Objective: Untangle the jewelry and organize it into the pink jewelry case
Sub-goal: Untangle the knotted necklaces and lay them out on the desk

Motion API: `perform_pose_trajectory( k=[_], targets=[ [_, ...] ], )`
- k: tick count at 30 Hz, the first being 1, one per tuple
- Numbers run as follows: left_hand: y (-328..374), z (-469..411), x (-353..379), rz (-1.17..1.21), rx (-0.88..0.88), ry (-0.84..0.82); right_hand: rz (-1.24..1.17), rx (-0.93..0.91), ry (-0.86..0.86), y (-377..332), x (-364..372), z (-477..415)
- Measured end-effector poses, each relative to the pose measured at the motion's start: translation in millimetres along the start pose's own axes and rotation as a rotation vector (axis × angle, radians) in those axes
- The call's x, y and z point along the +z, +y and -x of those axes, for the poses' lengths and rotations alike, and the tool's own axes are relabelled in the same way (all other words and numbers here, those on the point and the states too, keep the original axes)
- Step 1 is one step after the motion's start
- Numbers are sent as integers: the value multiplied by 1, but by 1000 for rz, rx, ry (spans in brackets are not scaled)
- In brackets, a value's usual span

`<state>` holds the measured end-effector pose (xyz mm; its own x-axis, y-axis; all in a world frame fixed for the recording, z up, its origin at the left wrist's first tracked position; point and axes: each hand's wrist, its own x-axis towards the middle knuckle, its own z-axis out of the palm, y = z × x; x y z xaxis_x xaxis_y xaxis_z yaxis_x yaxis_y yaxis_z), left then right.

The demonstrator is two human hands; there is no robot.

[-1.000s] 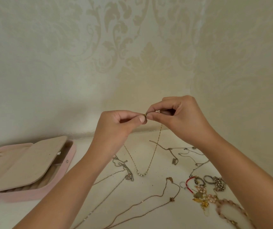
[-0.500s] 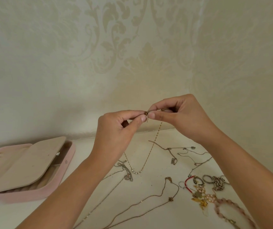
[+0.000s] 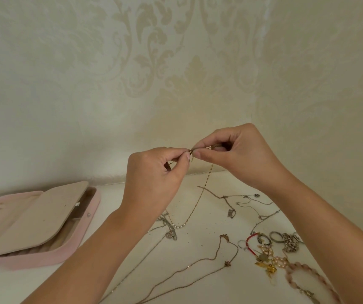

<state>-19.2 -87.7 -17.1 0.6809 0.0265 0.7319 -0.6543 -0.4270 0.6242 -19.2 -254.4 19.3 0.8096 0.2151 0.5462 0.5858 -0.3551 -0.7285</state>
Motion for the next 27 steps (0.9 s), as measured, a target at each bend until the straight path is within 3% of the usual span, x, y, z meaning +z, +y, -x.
perform_pose_trajectory(
  k=[7,13,17,27],
  targets=[
    [2,1,0,-20,6,23,23,-48,36,0,1,0],
    [1,0,0,-22,-14,39,415,-241,128,-4,10,-1],
    [3,1,-1,-83,34,76,306,-142,148,-6,12,-1],
    [1,-2,-3,-146,213,119,121,-113,122,-3,8,4]
  ],
)
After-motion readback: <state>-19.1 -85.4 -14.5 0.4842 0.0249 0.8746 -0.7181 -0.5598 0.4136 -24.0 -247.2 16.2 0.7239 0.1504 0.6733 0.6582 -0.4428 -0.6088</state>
